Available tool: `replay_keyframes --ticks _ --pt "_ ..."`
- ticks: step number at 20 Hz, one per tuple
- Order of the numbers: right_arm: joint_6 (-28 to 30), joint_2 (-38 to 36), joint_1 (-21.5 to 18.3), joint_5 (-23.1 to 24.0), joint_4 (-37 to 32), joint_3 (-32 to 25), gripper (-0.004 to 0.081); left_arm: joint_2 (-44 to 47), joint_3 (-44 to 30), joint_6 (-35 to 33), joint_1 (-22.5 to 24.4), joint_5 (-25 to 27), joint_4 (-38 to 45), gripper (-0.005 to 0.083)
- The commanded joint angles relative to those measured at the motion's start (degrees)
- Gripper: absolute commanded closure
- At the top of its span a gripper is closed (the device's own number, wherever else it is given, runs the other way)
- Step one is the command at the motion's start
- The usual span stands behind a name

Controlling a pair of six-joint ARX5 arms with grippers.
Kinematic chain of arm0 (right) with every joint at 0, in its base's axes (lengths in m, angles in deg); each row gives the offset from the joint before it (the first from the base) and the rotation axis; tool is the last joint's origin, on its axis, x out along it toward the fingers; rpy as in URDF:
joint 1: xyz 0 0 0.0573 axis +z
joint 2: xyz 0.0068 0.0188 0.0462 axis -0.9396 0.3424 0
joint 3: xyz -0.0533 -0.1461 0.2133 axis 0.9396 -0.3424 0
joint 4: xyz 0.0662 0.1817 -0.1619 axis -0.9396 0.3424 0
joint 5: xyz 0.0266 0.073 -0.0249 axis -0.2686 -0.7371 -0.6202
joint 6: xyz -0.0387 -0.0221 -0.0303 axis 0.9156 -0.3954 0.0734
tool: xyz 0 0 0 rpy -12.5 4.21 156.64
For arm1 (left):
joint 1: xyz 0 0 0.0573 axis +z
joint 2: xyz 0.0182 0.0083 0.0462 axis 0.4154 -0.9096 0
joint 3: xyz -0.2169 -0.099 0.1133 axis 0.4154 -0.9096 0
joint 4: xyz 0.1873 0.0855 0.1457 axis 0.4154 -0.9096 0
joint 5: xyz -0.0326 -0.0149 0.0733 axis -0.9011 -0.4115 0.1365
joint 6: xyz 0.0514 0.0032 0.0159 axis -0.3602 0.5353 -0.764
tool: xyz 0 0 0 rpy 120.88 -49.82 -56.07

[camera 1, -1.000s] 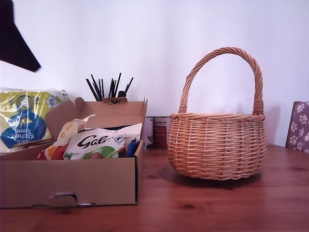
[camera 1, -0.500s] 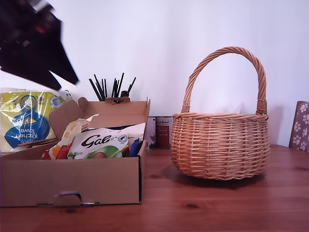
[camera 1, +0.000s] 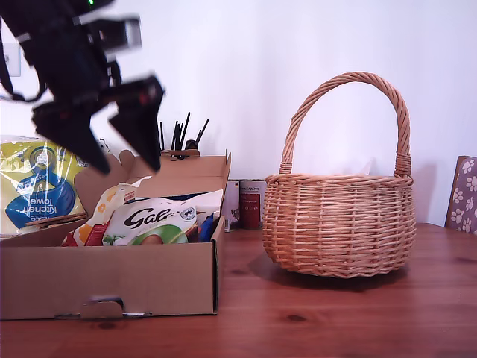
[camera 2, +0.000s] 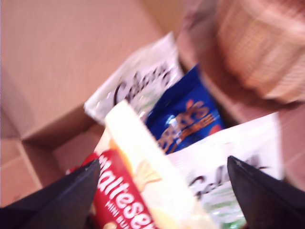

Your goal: Move the bags of Easter eggs from the cardboard box on the left into the woven basket on the right side.

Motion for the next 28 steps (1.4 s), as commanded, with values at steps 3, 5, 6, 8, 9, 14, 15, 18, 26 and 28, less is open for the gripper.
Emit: replay_keyframes --ticks 3,5,6,8,9,14,15,18,26,28 --pt "0.13 -0.11 0.22 0.04 -1.57 -0.28 0.0782 -3.96 -0.5 0.13 -0.11 3.78 -0.74 -0.0008" --pt "0.13 -0.11 0.22 0.04 -1.73 -0.28 0.0782 -4.37 -0.48 0.24 -0.07 6.08 -2.67 -0.0007" --pt "0.13 -0.11 0.22 0.04 -1.77 -0.28 0.0782 -4.37 -0.48 0.44 0.13 6.78 -3.48 -0.0007" --pt "0.13 -0.11 0.22 0.04 -1.75 -0.28 0.0782 -4.37 -0.28 0.59 0.68 8.74 -5.09 -0.0006" --pt "0.13 -0.11 0.22 0.04 -1.75 -0.28 0.0782 -4.37 -0.28 0.59 0.68 9.92 -5.51 -0.0006" --pt "0.13 0.55 0.22 0.04 -1.77 -0.28 0.0782 -4.37 -0.2 0.57 1.14 11.87 -6.08 0.0022" --pt "0.13 0.7 0.22 0.02 -1.75 -0.28 0.0782 -4.5 -0.2 0.57 1.29 11.87 -6.1 0.0074" --pt "0.13 1.4 0.22 0.02 -1.77 -0.28 0.0782 -4.79 -0.2 0.57 2.75 9.84 -6.21 0.0325" --pt "0.13 1.77 0.22 0.02 -2.25 -0.28 0.0782 -8.09 -0.2 0.57 5.18 2.6 -6.99 0.041" --pt "0.13 1.77 0.22 0.04 -2.34 -0.28 0.0782 -8.09 -0.2 0.55 5.18 1.77 -6.32 0.0534"
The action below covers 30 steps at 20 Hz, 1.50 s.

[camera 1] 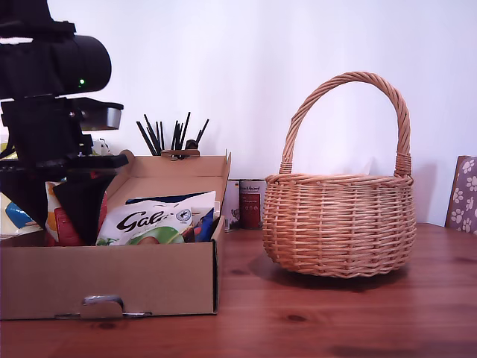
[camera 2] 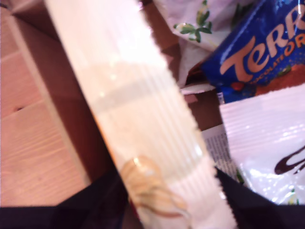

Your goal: Move the bags of Easter eggs from the cardboard box on the left into the woven basket on the right side.

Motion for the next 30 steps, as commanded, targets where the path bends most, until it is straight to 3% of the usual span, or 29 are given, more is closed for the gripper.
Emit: replay_keyframes --ticks 1,4,9,15,19,25,28,30 --pt "0.13 -0.07 0.22 0.02 -0.72 -0.28 0.0782 -0.37 -0.2 0.2 -0.13 -0.79 0.9 0.059" --pt "0.13 -0.07 0.22 0.44 -0.9 -0.28 0.0782 -0.35 -0.15 0.11 -0.13 -1.03 1.46 0.0697" --pt "0.22 -0.07 0.22 2.27 -0.9 -0.28 0.0782 -0.02 1.57 -0.31 -0.13 -1.22 -0.74 0.0725" --pt "1.29 -0.07 0.22 3.85 -1.27 -0.28 0.0782 1.22 8.68 -1.84 -0.13 -4.5 -8.24 0.0795" --pt "1.46 -0.07 0.22 4.55 -2.67 -0.28 0.0782 4.96 12.39 -2.86 -0.15 -5.79 -11.34 0.0795" --pt "1.68 -0.24 0.17 7.69 -4.72 -0.26 0.0782 12.74 12.9 -2.8 -0.94 -18.45 -9.16 0.0795" --pt "1.73 -0.81 0.15 9.53 -5.03 -0.26 0.0782 13.42 12.9 -1.86 -3.67 -25.46 -3.63 0.0795" --pt "1.7 -1.66 0.15 12.04 -5.01 -0.26 0.0782 13.22 12.9 -0.66 -6.38 -26.97 0.63 0.0795"
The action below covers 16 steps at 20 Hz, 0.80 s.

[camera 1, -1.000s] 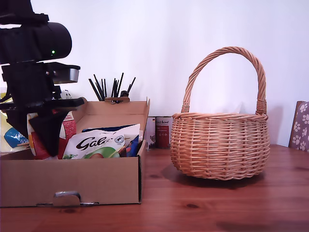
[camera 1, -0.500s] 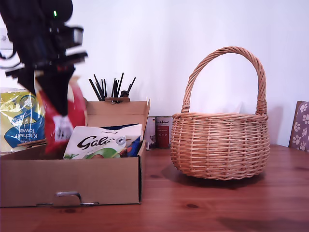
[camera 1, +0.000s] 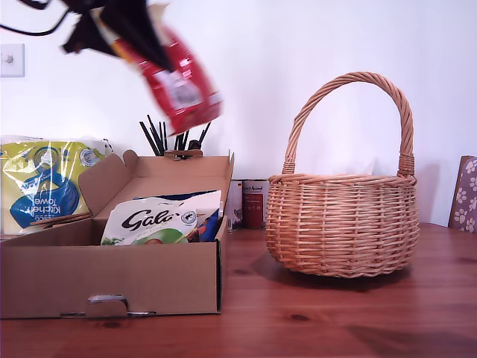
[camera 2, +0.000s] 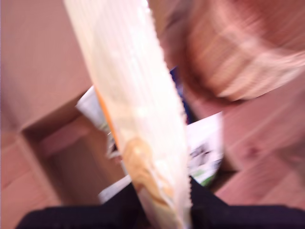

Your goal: Move the bags of Easter eggs from the cardboard box on the left into the woven basket on the right side.

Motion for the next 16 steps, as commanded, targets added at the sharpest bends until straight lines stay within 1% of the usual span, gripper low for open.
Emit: replay_keyframes --ticks 1,3,6,9,11,14,16 --pt "0.2 -1.6 0.17 1.77 -0.55 -0.26 0.0782 -0.66 0.02 0.79 -2.05 -0.68 4.39 0.0795" --pt "0.2 -2.84 0.17 3.67 -0.35 -0.26 0.0782 -0.68 0.02 1.42 -5.01 -0.63 10.67 0.0795" --pt "0.2 -4.44 0.17 5.14 0.74 -0.26 0.0782 -2.54 0.02 2.93 -8.52 -0.22 19.61 0.0795" --pt "-0.31 -5.4 0.17 5.2 1.05 -0.26 0.0782 -6.71 0.02 2.91 -11.39 -0.04 26.05 0.0795" --pt "-0.37 -5.7 0.17 5.22 1.2 -0.26 0.0782 -10.49 0.02 2.82 -13.18 0.5 31.85 0.0795" --pt "-0.48 -6.1 0.17 5.18 1.22 -0.26 0.0782 -16.57 0.02 2.34 -15.04 4.02 39.91 0.0795" --pt "-0.48 -6.32 0.17 5.18 1.27 -0.26 0.0782 -20.72 0.02 -1.25 -15.8 6.93 44.06 0.0795"
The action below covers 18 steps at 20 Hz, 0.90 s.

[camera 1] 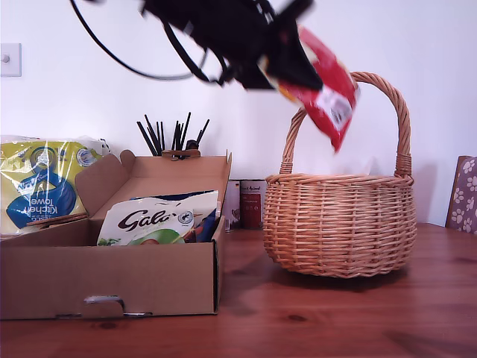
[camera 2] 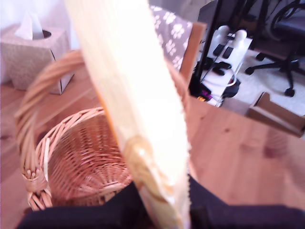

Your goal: Move the bags of Easter eggs from the cardboard box on the left into the woven basket on the right side.

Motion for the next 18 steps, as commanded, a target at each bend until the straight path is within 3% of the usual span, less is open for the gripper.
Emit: replay_keyframes --ticks 1,4,8,9,12,18 --pt "-0.24 -0.81 0.22 0.04 -0.24 -0.26 0.0782 -2.78 0.02 -2.89 -0.42 1.75 4.5 0.0795" --pt "-0.24 -1.16 0.22 0.04 -0.15 -0.26 0.0782 -8.0 0.02 -3.63 -0.83 3.61 9.62 0.0795" --pt "-0.2 -1.16 0.22 0.04 0.35 -0.26 0.0782 -10.49 0.02 -5.6 -0.96 4.87 8.98 0.0789" --pt "-0.22 -1.16 0.22 0.02 0.48 -0.26 0.0782 -10.49 0.02 -7.74 -1.22 5.7 8.96 0.0753" --pt "-0.2 -1.14 0.22 0.02 0.63 -0.26 0.0782 -10.27 0.09 -8.44 -1.73 8.9 10.29 0.0476" --pt "-0.2 -1.14 0.22 0.02 1.42 -0.26 0.0782 -7.02 0.37 -8.48 -1.77 8.87 5.73 0.0448"
